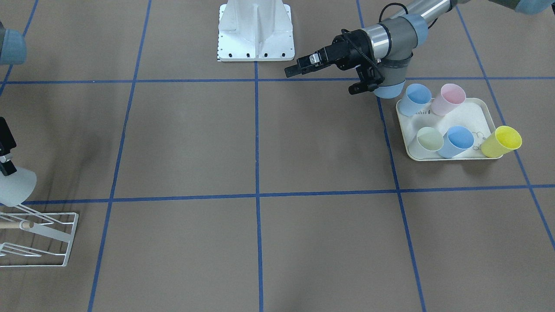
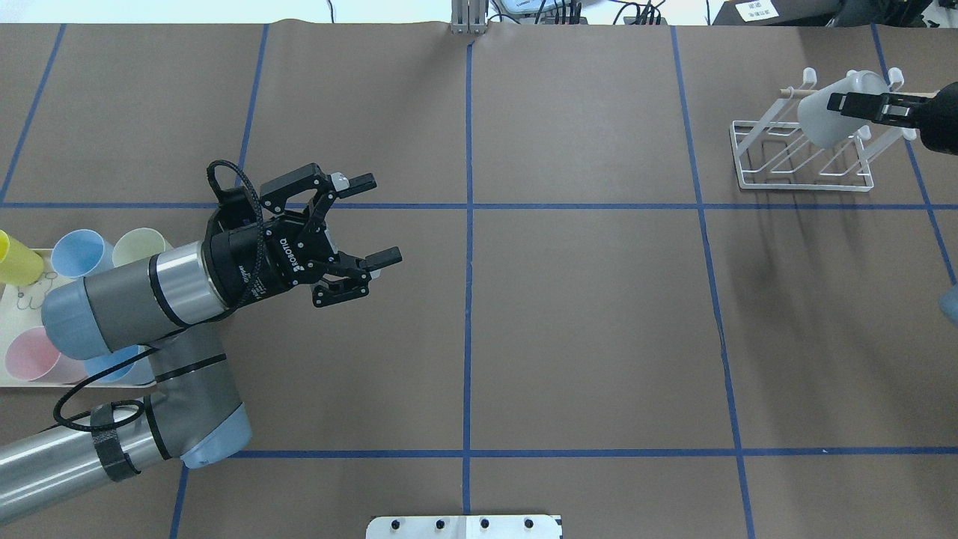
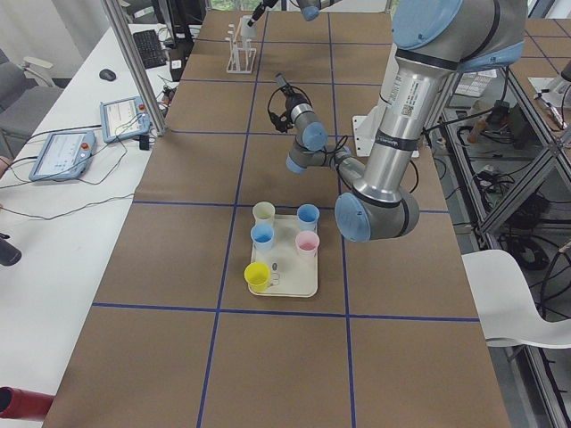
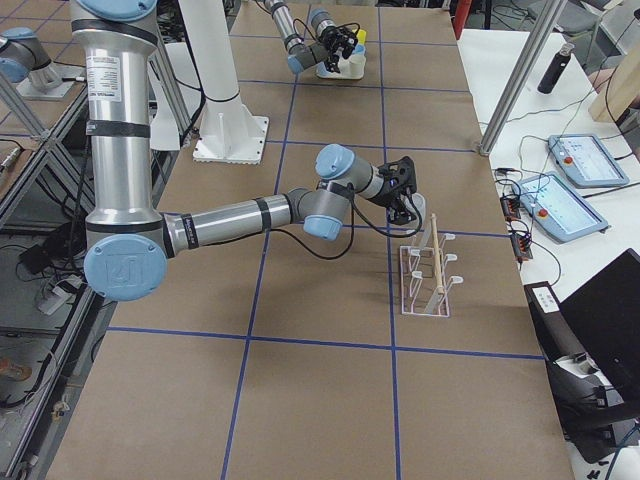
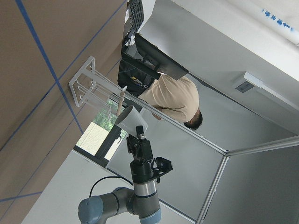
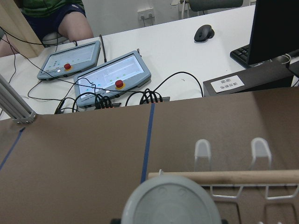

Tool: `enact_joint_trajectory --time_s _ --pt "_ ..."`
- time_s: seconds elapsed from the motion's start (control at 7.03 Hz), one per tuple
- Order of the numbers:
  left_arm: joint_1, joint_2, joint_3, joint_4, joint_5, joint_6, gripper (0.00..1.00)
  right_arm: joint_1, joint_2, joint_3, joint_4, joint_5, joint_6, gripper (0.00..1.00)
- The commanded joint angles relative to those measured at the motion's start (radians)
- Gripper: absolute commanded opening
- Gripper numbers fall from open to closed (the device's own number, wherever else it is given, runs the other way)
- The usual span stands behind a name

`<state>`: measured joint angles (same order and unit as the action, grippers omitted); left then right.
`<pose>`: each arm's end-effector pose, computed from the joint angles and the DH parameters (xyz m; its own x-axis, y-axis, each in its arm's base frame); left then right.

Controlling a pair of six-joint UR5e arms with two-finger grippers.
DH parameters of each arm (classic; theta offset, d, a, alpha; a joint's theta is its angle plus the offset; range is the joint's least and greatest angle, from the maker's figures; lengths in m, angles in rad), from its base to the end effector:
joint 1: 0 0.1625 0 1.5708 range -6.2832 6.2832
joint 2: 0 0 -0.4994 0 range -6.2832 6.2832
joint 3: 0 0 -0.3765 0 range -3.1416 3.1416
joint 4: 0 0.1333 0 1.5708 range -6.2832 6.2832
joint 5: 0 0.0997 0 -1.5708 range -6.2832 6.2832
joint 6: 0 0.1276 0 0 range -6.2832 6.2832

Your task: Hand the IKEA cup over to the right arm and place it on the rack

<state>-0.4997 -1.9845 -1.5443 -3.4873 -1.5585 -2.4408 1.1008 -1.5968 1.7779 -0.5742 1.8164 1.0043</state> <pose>0.4423 -0.3951 0.3181 -0.7510 -0.4608 -0.4730 -0.1347 0.8081 -0.5734 -0.1397 -0.5009 0.5492 0.5559 -0.0551 0.8294 -0.5508 0.7229 0.4172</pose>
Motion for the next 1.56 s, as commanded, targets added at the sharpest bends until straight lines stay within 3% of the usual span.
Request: enact_joint_trajectory --time_s 0.0,0.85,1.0,1.28,1.42 --pt "0.001 -0.001 0.013 -0.001 0.000 0.000 0.99 -0.001 -0.029 0.009 -0.047 -0.011 -0.054 0.00" --pt "0.004 0.001 0.013 -0.002 0.000 0.002 0.99 -0.030 0.027 -0.081 -0.059 -0.037 -0.050 0.01" --pt "0.003 0.001 0.013 -0.002 0.000 0.002 0.99 -0.054 0.034 -0.087 -0.061 -0.042 -0.043 0.32" --pt "0.001 0.001 0.013 -0.002 0.000 0.002 0.99 -0.058 0.067 -0.141 -0.050 -0.042 -0.052 0.59" --pt "-0.003 0.003 0.013 -0.002 0.002 0.002 0.99 -0.059 0.090 -0.184 -0.044 -0.043 -0.041 0.99"
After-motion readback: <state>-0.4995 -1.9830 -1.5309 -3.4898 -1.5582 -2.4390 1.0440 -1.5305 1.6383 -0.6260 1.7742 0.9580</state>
